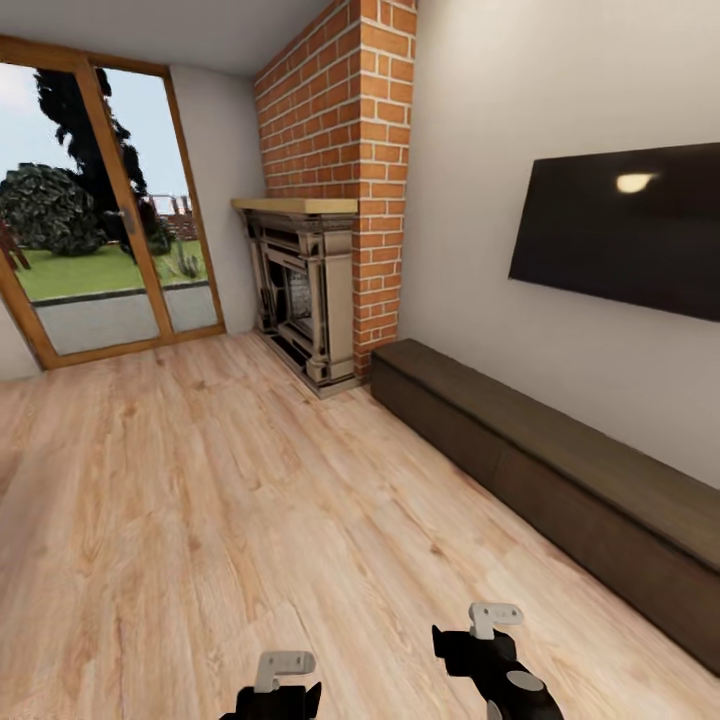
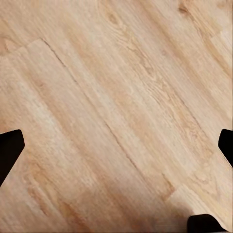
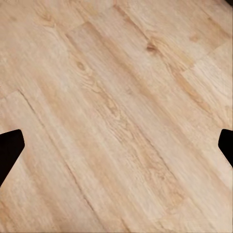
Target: Turn on the radio receiver that's on the table in the living room.
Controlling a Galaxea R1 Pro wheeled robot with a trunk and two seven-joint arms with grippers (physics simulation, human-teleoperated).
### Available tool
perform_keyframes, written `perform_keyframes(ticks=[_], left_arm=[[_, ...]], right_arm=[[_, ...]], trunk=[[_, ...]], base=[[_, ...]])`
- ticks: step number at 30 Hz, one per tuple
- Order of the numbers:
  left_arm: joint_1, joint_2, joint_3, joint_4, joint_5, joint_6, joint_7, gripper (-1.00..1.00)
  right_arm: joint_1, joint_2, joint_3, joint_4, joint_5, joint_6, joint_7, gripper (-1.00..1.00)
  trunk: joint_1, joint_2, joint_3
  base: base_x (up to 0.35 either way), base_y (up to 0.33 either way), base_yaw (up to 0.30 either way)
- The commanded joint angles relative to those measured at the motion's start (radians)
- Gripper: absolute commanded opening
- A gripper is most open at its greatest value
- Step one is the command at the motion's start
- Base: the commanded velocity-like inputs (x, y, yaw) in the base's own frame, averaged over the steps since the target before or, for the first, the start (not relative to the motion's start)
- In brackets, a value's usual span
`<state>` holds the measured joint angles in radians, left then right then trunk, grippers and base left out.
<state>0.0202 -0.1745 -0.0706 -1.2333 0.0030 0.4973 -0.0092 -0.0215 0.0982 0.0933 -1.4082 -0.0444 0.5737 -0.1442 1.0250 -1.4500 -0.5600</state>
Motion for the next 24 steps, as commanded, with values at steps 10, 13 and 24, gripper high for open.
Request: perform_keyframes(ticks=[10,13,24], left_arm=[[0.000,0.000,0.000,0.000,0.000,0.000,0.000,1.00],[0.000,0.000,0.000,0.000,0.000,0.000,0.000,1.00],[0.000,0.000,0.000,0.000,0.000,0.000,0.000,1.00]], right_arm=[[0.000,0.000,-0.005,0.000,-0.003,0.000,0.000,1.00],[0.000,0.000,-0.005,0.000,-0.003,0.000,0.000,1.00],[0.000,0.000,-0.005,0.000,-0.003,0.000,0.000,1.00]], trunk=[[0.000,0.000,-0.003],[0.000,0.000,-0.004],[0.000,0.000,-0.008]], base=[[0.316,-0.192,0.300],[0.316,-0.192,0.300],[0.316,-0.192,0.300]])
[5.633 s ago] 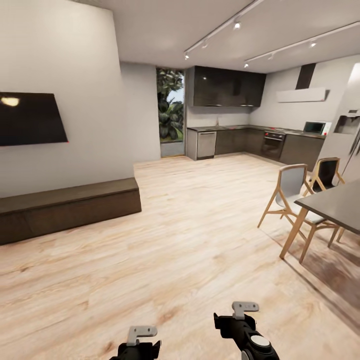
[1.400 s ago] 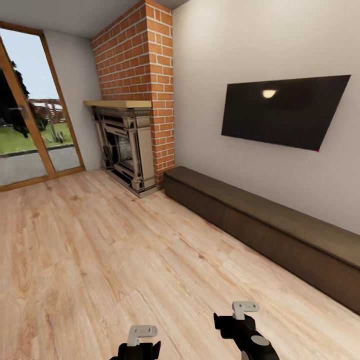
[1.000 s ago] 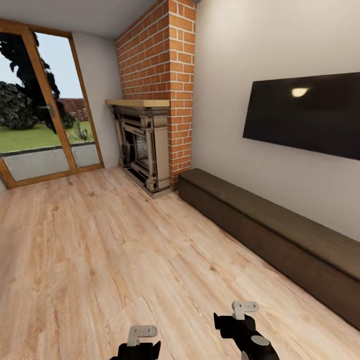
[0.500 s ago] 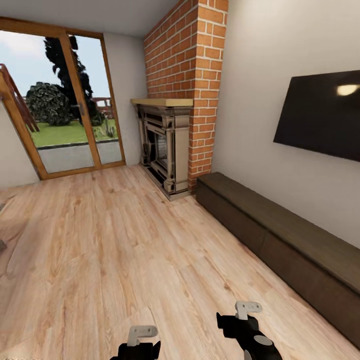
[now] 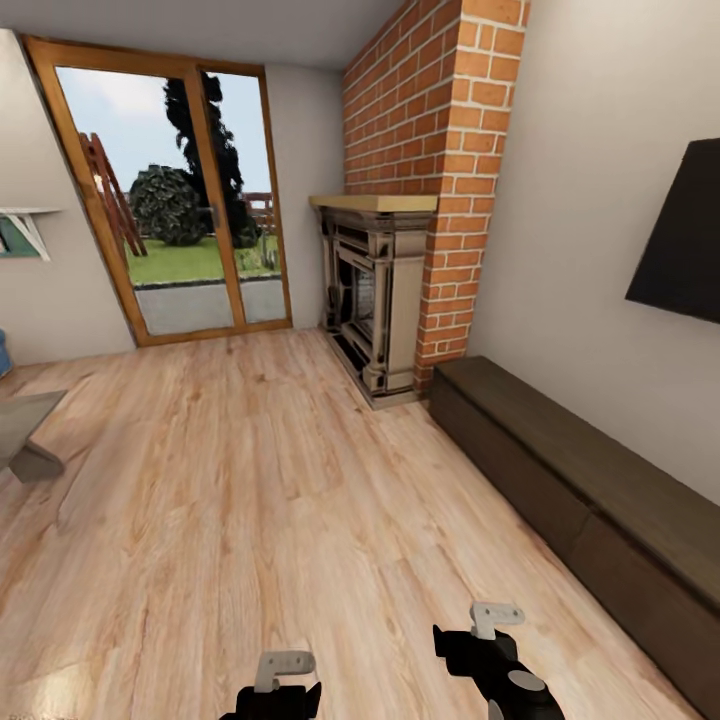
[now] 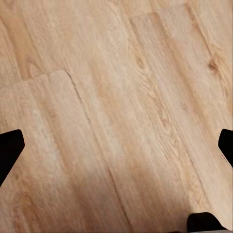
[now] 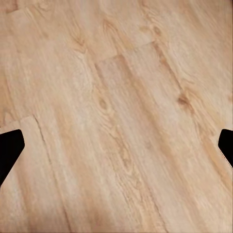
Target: Turn on the radio receiver that's on the table in the living room.
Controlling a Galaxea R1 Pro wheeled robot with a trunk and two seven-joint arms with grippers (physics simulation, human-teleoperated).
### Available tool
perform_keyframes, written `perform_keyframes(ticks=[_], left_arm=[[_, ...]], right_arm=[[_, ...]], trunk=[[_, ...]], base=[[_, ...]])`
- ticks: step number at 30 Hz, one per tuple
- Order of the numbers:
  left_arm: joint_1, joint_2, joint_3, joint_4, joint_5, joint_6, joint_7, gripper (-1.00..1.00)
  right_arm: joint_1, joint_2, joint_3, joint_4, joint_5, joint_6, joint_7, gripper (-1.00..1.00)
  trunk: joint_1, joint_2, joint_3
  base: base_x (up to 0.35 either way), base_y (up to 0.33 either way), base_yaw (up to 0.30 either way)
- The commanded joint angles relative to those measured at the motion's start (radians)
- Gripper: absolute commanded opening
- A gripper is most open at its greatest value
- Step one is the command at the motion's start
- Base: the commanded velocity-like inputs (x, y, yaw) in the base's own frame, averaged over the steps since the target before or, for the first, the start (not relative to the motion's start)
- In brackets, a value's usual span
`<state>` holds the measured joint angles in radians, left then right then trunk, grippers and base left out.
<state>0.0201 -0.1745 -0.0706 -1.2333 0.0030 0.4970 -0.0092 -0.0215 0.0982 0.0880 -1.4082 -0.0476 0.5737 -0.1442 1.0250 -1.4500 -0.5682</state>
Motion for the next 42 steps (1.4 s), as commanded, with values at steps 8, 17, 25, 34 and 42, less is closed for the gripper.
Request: perform_keyframes(ticks=[8,17,25,34,42], left_arm=[[0.000,0.000,0.000,0.000,0.000,0.000,0.000,1.00],[0.000,0.000,0.000,0.000,0.000,0.001,0.000,1.00],[0.000,0.000,-0.001,0.000,0.000,0.001,0.000,1.00],[0.000,0.000,-0.001,0.000,0.000,0.002,0.000,1.00],[0.000,0.000,-0.001,0.000,0.000,0.002,0.000,1.00]], right_arm=[[0.000,0.000,0.001,0.000,0.000,0.000,0.000,1.00],[0.000,0.000,0.000,0.000,0.000,0.000,0.000,1.00],[0.000,0.000,0.000,0.000,0.000,0.000,0.000,1.00],[0.000,0.000,0.000,0.000,0.000,0.000,0.000,1.00],[0.000,0.000,0.001,0.000,0.000,0.000,0.000,1.00]], trunk=[[0.000,0.000,-0.003],[0.000,0.000,-0.006],[0.000,0.000,-0.009],[0.000,0.000,-0.012],[0.000,0.000,-0.014]], base=[[0.316,-0.192,0.300],[0.316,-0.192,0.300],[0.316,-0.192,0.300],[0.316,-0.191,0.300],[0.316,-0.191,0.300]])
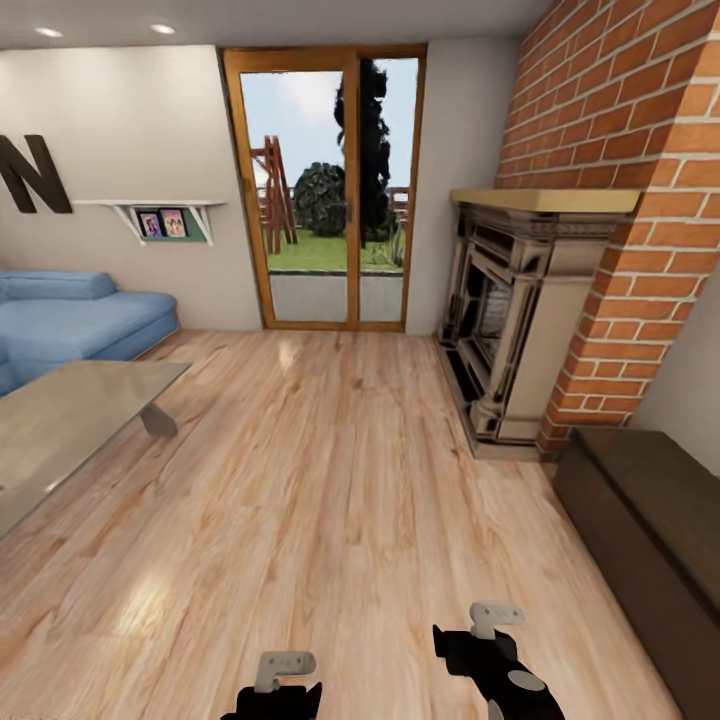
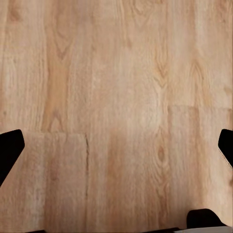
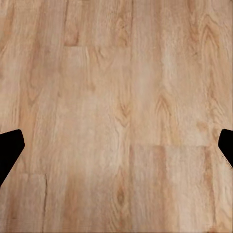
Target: Turn on the radio receiver that's on the table in the living room.
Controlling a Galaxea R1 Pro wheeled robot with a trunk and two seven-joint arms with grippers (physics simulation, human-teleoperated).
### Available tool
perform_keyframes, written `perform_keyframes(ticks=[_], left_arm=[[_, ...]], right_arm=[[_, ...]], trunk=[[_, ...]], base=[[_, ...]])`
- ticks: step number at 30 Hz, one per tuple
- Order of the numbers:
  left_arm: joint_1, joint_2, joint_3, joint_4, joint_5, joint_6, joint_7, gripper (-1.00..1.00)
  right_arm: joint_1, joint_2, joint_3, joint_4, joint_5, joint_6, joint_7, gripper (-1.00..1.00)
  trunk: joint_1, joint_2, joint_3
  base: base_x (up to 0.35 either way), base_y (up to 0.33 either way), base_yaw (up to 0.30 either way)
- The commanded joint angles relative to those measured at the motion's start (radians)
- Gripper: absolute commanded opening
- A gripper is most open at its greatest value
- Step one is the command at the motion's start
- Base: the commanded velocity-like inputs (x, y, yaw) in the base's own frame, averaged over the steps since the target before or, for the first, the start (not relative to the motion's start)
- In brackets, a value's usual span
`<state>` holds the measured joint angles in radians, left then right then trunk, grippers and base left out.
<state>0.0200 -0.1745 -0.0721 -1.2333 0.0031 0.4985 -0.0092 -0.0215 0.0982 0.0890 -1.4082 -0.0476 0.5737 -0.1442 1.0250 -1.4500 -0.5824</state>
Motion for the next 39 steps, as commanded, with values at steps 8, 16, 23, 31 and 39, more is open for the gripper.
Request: perform_keyframes(ticks=[8,16,23,31,39], left_arm=[[0.000,0.000,0.000,0.000,0.000,0.000,0.000,1.00],[0.000,0.000,0.000,0.000,0.000,0.000,0.000,1.00],[0.000,0.000,0.000,0.001,0.000,0.000,0.000,1.00],[0.000,0.000,0.000,0.001,0.000,0.000,0.000,1.00],[0.000,0.000,0.000,0.000,0.000,0.000,0.000,1.00]], right_arm=[[0.000,0.000,-0.001,0.000,0.000,0.000,0.000,1.00],[0.000,0.000,-0.001,0.000,0.000,0.000,0.000,1.00],[0.000,0.000,0.000,0.000,0.000,0.000,0.000,1.00],[0.000,0.000,-0.001,0.000,0.000,0.000,0.000,1.00],[0.000,0.000,0.000,0.000,0.000,0.000,0.000,1.00]], trunk=[[0.000,0.000,-0.003],[0.000,0.000,-0.005],[0.000,0.000,-0.008],[0.000,0.000,-0.011],[0.000,0.000,-0.013]], base=[[0.316,-0.192,0.300],[0.316,-0.192,0.300],[0.316,-0.192,0.300],[0.316,-0.192,0.300],[0.316,-0.191,0.300]])
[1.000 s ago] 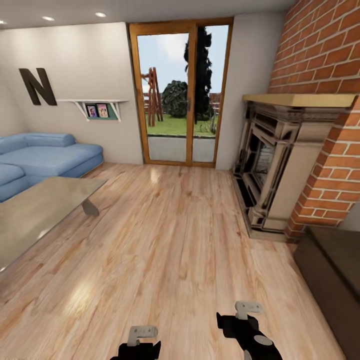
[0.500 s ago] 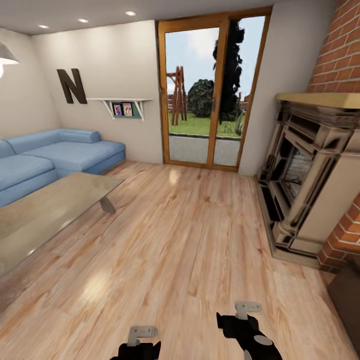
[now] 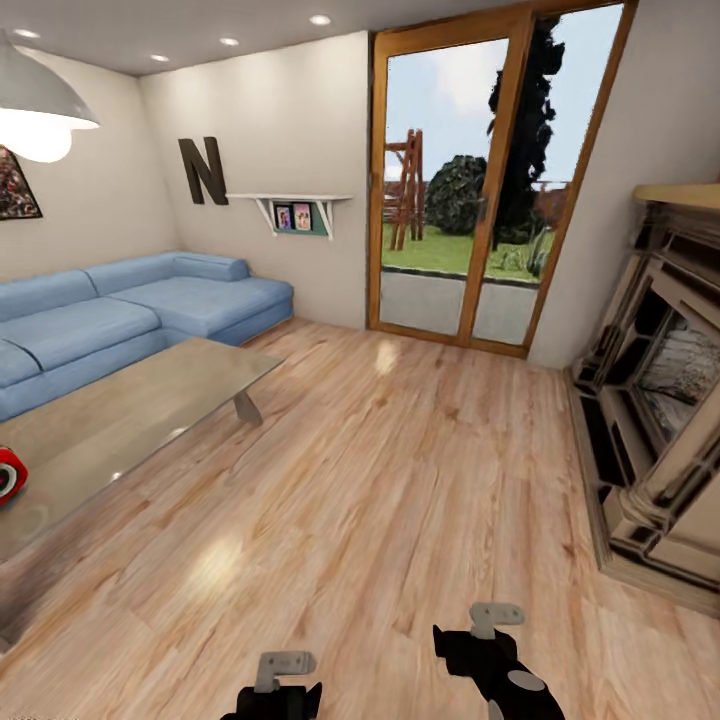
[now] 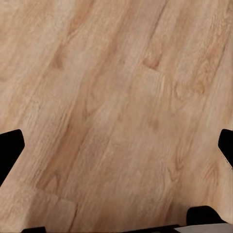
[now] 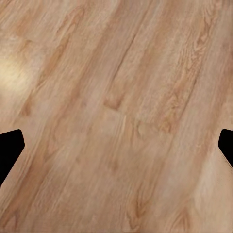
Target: Turn on the radio receiver that's on the table in the living room.
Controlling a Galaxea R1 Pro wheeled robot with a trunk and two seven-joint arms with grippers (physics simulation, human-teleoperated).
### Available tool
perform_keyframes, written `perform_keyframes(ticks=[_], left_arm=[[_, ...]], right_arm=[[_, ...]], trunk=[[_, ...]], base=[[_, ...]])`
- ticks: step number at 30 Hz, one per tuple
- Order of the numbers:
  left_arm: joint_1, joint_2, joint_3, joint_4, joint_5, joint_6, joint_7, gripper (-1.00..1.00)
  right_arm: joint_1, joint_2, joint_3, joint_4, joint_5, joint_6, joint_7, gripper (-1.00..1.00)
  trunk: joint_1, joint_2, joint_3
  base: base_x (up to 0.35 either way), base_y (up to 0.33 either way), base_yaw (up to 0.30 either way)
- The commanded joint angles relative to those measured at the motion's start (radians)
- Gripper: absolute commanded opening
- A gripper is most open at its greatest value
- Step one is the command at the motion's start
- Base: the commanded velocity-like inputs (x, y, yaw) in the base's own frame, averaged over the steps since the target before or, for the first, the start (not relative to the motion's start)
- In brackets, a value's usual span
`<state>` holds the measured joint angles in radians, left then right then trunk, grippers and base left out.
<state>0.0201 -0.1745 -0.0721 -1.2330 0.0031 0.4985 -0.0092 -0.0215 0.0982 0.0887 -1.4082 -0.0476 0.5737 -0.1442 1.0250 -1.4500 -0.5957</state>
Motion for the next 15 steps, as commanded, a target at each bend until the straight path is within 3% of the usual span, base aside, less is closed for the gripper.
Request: perform_keyframes(ticks=[1,15], left_arm=[[0.000,0.000,0.000,0.000,0.000,0.000,0.000,1.00],[0.000,0.000,0.000,0.000,0.000,0.000,0.000,1.00]], right_arm=[[0.000,0.000,0.000,0.000,0.000,0.000,0.000,1.00],[0.000,0.000,0.000,0.000,0.000,0.000,0.000,1.00]], trunk=[[0.000,0.000,0.000],[0.000,0.000,-0.005]], base=[[0.316,-0.192,0.300],[0.316,-0.192,0.300]])
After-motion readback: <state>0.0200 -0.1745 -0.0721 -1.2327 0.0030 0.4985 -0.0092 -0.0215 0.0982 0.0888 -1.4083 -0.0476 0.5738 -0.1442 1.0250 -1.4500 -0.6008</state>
